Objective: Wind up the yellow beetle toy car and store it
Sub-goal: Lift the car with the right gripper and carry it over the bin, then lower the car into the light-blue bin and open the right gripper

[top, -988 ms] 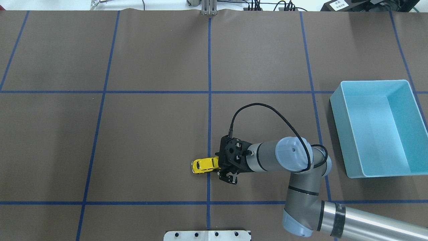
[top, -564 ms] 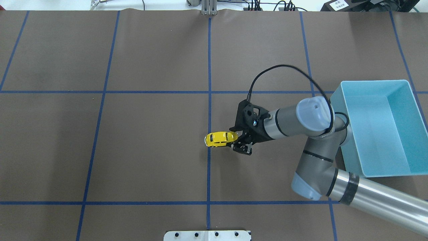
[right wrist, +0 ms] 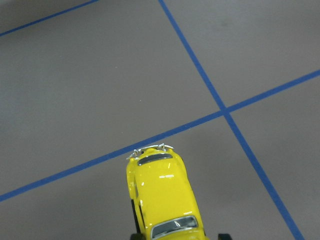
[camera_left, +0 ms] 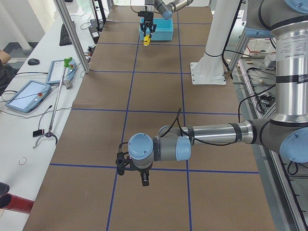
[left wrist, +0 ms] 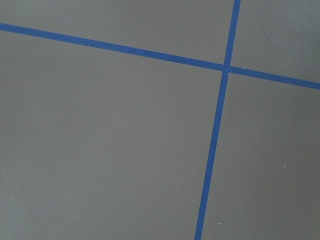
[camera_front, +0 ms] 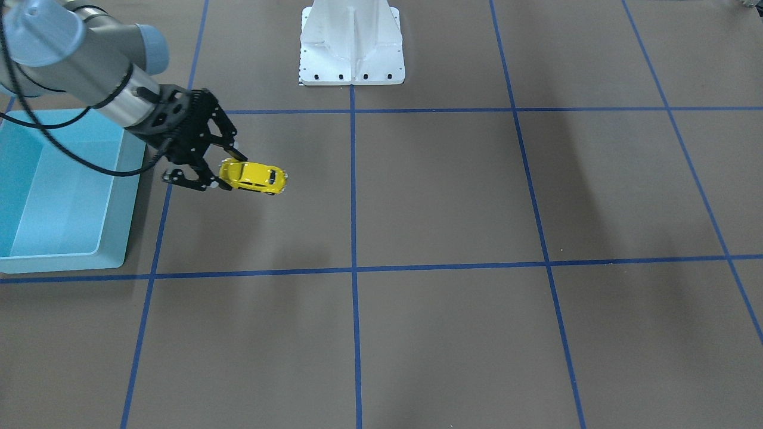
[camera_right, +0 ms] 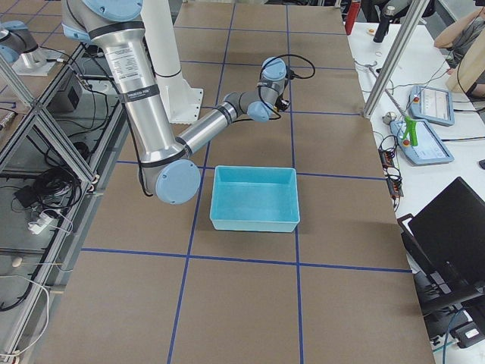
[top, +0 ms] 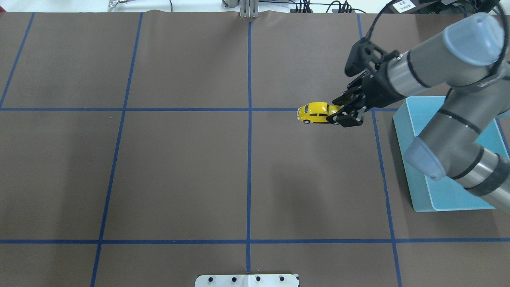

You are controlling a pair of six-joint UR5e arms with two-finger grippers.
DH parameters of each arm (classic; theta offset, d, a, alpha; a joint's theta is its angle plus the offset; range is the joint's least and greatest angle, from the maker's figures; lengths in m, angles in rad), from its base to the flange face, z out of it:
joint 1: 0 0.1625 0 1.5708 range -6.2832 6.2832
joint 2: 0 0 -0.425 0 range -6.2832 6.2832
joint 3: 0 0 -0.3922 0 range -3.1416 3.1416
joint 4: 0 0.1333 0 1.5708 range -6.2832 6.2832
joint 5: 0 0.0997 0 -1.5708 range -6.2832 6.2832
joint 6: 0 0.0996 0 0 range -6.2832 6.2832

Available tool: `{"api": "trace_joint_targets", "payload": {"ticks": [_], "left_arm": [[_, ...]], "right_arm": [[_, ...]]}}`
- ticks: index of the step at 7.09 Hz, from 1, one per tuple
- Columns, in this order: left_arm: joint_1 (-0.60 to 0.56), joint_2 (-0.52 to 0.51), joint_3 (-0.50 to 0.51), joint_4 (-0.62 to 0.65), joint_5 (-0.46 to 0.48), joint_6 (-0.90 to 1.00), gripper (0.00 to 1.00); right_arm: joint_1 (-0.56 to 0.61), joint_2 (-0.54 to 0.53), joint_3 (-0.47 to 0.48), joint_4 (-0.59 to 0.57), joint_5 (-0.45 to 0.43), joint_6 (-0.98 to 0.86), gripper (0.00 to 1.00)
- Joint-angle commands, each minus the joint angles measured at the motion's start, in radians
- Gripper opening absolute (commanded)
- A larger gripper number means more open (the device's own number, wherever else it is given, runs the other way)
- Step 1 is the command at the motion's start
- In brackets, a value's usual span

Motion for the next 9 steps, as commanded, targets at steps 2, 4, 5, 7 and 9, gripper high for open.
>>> {"api": "trace_joint_targets", "payload": {"ticks": [2, 4, 5, 7, 9], "left_arm": [[-0.025, 0.0, 0.012, 0.0, -0.001, 0.002, 1.0], [-0.039, 0.002, 0.015, 0.0, 0.001, 0.003, 1.0], [-0.04, 0.002, 0.015, 0.001, -0.001, 0.003, 1.0], [-0.04, 0.003, 0.015, 0.0, 0.001, 0.002, 1.0], [-0.1, -0.027, 0.074, -0.002, -0.002, -0.003, 1.0]], "right_arm": [[0.199, -0.336, 0.072, 0.041, 0.049, -0.365, 0.0], [0.291, -0.489, -0.021, 0.28, 0.072, -0.426, 0.0], [0.336, -0.485, -0.115, 0.372, 0.13, -0.426, 0.0], [0.342, -0.454, -0.192, 0.418, 0.132, -0.414, 0.0], [0.341, -0.367, -0.279, 0.418, 0.133, -0.406, 0.0]]}}
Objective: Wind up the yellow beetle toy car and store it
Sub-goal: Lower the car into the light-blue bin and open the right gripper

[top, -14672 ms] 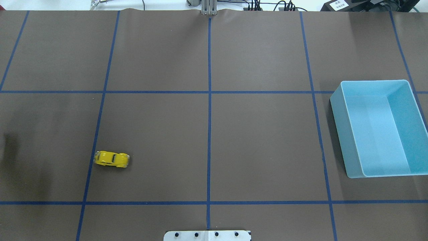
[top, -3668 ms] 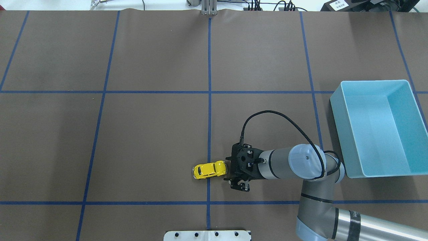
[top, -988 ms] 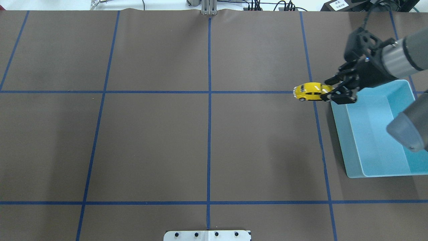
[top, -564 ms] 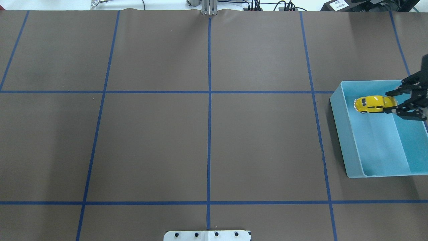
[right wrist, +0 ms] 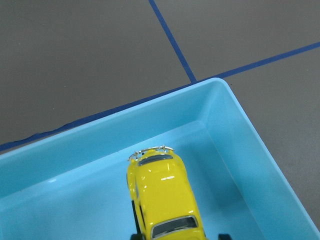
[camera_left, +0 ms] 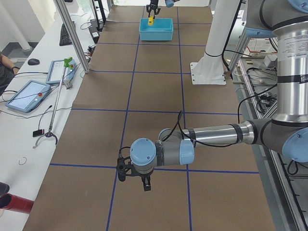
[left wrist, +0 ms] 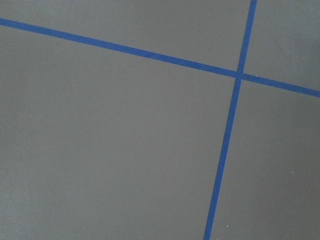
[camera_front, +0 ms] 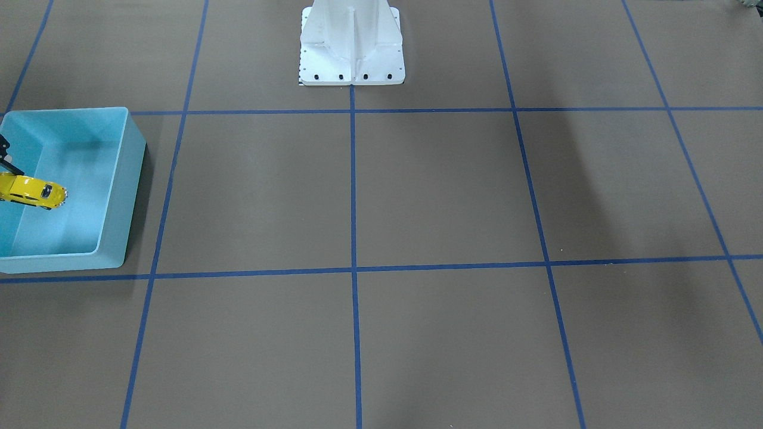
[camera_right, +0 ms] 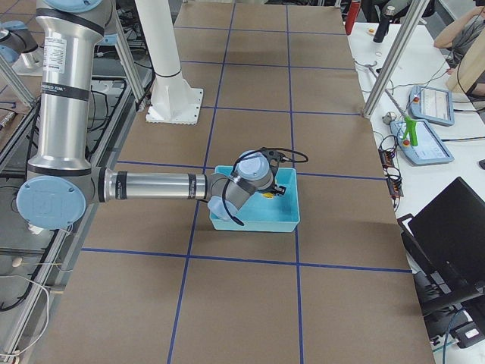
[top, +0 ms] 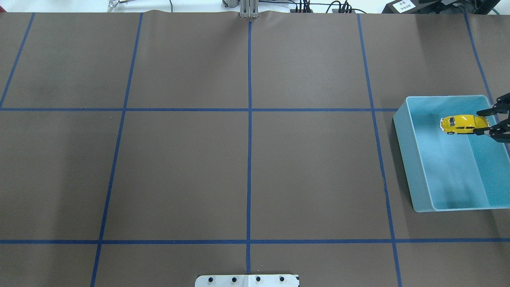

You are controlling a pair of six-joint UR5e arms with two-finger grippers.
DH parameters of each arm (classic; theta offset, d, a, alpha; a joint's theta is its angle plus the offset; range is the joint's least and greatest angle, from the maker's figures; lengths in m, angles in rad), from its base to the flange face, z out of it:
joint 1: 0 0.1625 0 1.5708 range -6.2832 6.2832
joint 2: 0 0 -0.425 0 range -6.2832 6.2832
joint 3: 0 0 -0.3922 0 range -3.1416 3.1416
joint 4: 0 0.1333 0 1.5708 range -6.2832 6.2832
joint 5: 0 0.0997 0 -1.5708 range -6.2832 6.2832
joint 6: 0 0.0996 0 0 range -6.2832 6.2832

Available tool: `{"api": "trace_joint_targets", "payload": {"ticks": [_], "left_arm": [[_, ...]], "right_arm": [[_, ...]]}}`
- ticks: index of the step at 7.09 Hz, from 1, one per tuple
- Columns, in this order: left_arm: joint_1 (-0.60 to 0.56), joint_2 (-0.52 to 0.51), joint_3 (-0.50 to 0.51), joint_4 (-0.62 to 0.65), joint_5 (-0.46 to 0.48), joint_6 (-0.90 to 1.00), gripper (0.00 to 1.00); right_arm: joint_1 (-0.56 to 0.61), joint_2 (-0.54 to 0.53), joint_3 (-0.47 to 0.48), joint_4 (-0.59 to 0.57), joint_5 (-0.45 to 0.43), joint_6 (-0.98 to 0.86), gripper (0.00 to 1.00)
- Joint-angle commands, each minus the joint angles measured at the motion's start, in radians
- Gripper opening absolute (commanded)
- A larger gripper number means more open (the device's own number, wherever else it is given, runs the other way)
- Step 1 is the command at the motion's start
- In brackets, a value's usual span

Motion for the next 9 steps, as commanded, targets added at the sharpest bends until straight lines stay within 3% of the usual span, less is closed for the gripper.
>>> {"api": "trace_joint_targets", "payload": {"ticks": [1, 2, 3, 6, 7, 8, 9], "left_arm": [[-0.066, -0.018, 0.032, 0.0, 0.001, -0.005, 1.0], [-0.075, -0.007, 0.031, 0.0, -0.002, -0.006, 1.0], [-0.094, -0.002, 0.028, 0.0, 0.0, -0.005, 1.0], [-0.094, -0.005, 0.042, 0.0, 0.001, -0.005, 1.0], [-0.094, -0.005, 0.042, 0.0, 0.001, -0.005, 1.0], [-0.094, -0.005, 0.048, 0.0, 0.001, -0.005, 1.0], [-0.094, -0.007, 0.048, 0.0, 0.001, -0.005, 1.0]], "right_arm": [[-0.001, 0.046, -0.053, 0.003, 0.0, 0.004, 0.0], [-0.005, 0.046, -0.058, 0.003, 0.0, 0.04, 0.16], [-0.012, 0.046, -0.062, 0.005, 0.0, 0.129, 0.97], [-0.009, 0.042, -0.03, -0.006, 0.039, 0.164, 1.0], [0.045, 0.033, -0.027, -0.012, 0.068, 0.164, 1.0], [0.159, -0.006, -0.039, -0.079, 0.075, 0.164, 1.0], [0.25, 0.024, -0.038, -0.275, 0.069, 0.164, 1.0]]}}
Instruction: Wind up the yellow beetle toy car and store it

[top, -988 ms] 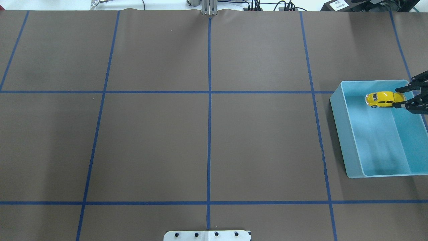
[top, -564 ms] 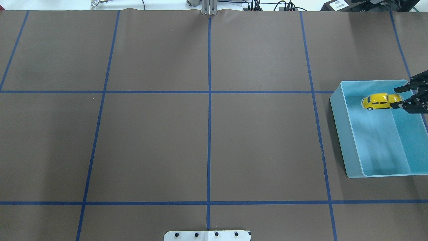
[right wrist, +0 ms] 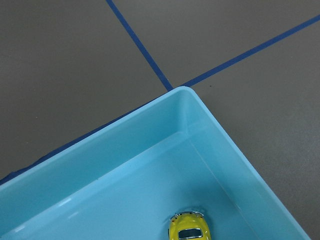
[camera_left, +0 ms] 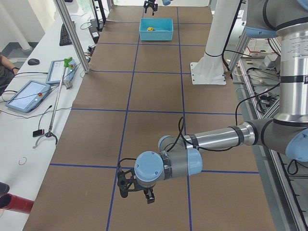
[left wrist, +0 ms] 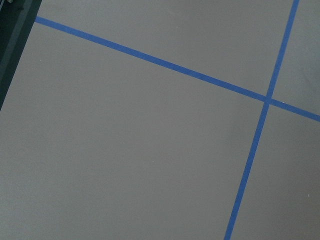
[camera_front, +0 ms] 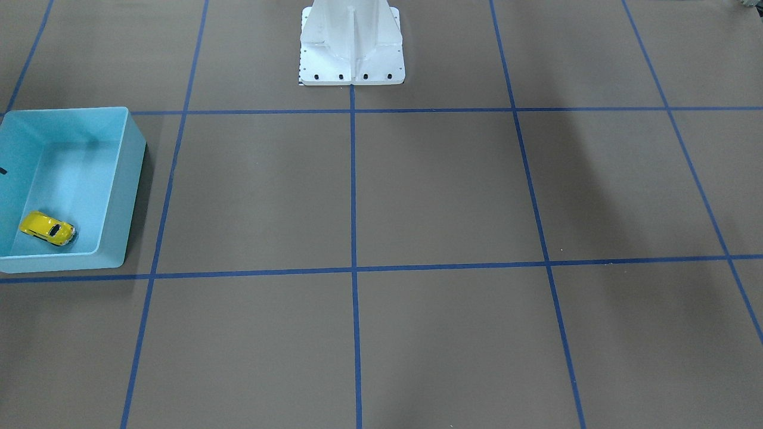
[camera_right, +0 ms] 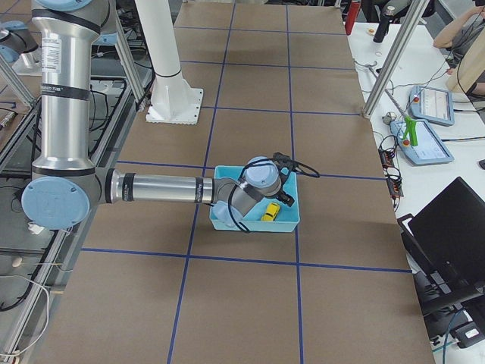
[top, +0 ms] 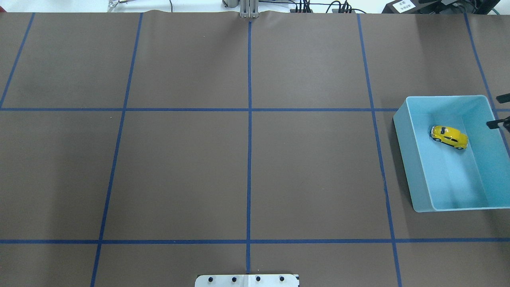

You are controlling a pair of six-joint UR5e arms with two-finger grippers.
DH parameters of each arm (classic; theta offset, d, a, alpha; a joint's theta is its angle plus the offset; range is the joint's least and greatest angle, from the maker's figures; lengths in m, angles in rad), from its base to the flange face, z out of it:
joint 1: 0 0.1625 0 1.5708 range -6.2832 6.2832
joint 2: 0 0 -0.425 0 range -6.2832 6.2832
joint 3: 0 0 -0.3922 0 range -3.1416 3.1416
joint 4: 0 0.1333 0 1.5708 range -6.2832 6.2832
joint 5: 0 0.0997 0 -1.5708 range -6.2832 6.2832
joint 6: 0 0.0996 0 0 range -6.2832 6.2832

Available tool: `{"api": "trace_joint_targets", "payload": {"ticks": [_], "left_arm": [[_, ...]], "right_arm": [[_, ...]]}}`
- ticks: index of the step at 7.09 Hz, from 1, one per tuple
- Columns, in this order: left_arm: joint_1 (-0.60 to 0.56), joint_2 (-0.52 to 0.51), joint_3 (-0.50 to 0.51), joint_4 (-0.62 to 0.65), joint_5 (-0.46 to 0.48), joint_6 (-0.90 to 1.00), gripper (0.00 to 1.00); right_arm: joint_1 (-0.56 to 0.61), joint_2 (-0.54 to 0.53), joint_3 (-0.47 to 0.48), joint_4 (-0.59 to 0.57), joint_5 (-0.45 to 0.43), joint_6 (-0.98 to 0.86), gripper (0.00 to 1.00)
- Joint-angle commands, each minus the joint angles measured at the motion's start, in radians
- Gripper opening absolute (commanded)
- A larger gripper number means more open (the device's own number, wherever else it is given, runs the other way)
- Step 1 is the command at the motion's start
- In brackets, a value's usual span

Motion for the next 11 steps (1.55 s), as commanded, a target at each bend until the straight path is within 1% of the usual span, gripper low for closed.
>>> {"api": "trace_joint_targets", "payload": {"ticks": [1, 2, 3, 4, 5, 6, 7, 9, 11], "left_arm": [[0.0, -0.001, 0.001, -0.002, 0.0, 0.0, 1.0], [0.0, -0.004, -0.001, -0.002, 0.0, 0.0, 1.0], [0.0, -0.004, -0.001, -0.002, -0.002, 0.0, 1.0], [0.0, -0.004, 0.001, -0.002, -0.002, 0.0, 1.0], [0.0, -0.004, 0.001, -0.003, 0.0, 0.0, 1.0], [0.0, -0.004, -0.001, -0.003, -0.002, 0.0, 1.0], [0.0, -0.004, -0.002, -0.003, 0.0, 0.002, 1.0], [0.0, -0.006, -0.005, -0.003, 0.0, 0.0, 1.0], [0.0, -0.007, -0.007, -0.003, 0.0, 0.0, 1.0]], "right_arm": [[0.158, 0.055, -0.004, -0.408, -0.008, 0.014, 1.0], [0.175, 0.081, -0.004, -0.595, -0.049, 0.163, 1.0], [0.179, 0.074, -0.008, -0.653, -0.118, 0.342, 1.0], [0.195, 0.054, -0.012, -0.733, -0.121, 0.427, 1.0], [0.201, 0.052, -0.013, -0.778, -0.138, 0.457, 1.0], [0.205, 0.049, -0.01, -0.787, -0.173, 0.457, 1.0], [0.206, 0.054, -0.021, -0.786, -0.254, 0.442, 1.0], [0.206, 0.04, -0.012, -0.784, -0.267, 0.439, 1.0], [0.216, 0.031, -0.01, -0.784, -0.258, 0.437, 1.0]]}}
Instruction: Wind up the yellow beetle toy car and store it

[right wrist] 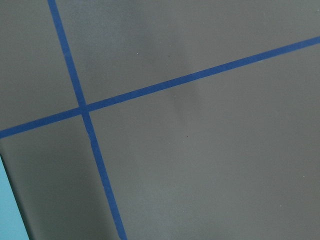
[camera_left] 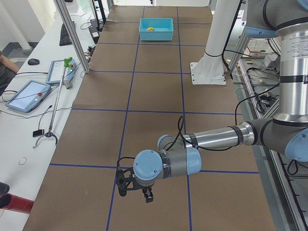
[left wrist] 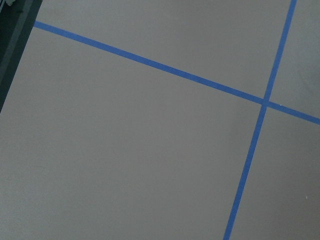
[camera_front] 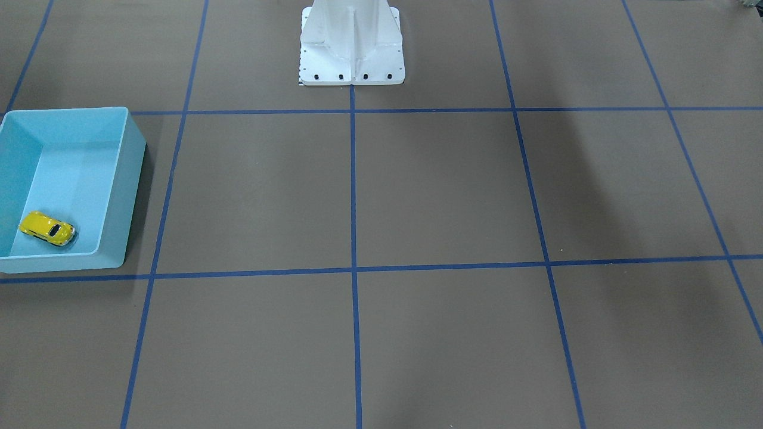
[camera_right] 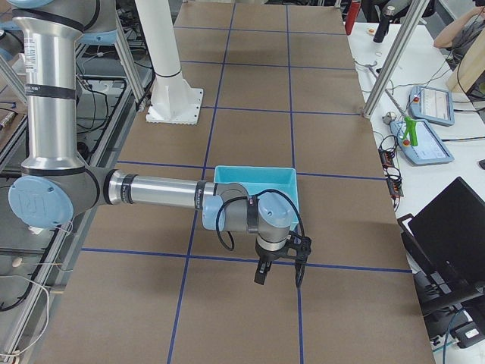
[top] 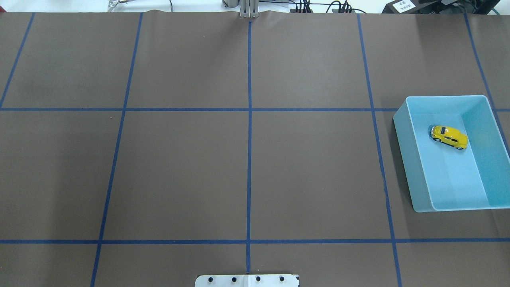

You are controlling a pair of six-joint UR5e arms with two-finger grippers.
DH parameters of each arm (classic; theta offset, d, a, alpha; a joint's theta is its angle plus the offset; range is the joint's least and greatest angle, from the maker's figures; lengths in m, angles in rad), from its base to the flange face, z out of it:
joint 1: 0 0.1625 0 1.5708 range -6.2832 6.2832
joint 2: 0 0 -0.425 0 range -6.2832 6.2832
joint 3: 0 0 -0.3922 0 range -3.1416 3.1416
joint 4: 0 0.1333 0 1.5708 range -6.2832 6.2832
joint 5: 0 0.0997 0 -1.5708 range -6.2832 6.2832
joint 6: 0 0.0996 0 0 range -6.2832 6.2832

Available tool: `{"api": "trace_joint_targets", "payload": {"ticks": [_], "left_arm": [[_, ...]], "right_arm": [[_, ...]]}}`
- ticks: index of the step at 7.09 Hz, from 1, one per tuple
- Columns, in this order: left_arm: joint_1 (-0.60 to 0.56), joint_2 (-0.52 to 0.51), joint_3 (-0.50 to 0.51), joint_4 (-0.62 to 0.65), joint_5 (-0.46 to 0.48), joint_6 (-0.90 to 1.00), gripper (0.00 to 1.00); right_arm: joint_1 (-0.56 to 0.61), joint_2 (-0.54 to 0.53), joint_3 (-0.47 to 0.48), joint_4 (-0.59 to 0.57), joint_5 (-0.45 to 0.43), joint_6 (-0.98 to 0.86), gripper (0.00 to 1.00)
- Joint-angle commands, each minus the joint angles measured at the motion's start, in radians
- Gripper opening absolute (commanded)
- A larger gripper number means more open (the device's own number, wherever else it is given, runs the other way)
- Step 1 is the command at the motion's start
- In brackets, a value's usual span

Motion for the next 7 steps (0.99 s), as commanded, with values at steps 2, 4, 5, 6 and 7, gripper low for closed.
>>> {"api": "trace_joint_targets", "payload": {"ticks": [2, 4, 5, 6, 7], "left_arm": [[0.0, 0.002, -0.001, 0.0, 0.0, 0.0, 1.0], [0.0, 0.002, -0.001, 0.0, 0.0, 0.0, 1.0], [0.0, 0.002, -0.001, 0.0, 0.0, 0.0, 1.0], [0.0, 0.002, -0.003, 0.0, 0.0, 0.0, 1.0], [0.0, 0.005, -0.001, 0.0, 0.0, 0.0, 1.0]], "right_arm": [[0.029, -0.006, 0.012, 0.001, 0.005, -0.002, 1.0], [0.034, -0.025, 0.042, -0.001, 0.005, -0.002, 1.0], [0.034, -0.026, 0.042, -0.001, 0.005, -0.001, 1.0], [0.035, -0.026, 0.042, -0.001, 0.005, -0.002, 1.0], [0.035, -0.026, 0.044, -0.001, 0.005, -0.002, 1.0]]}}
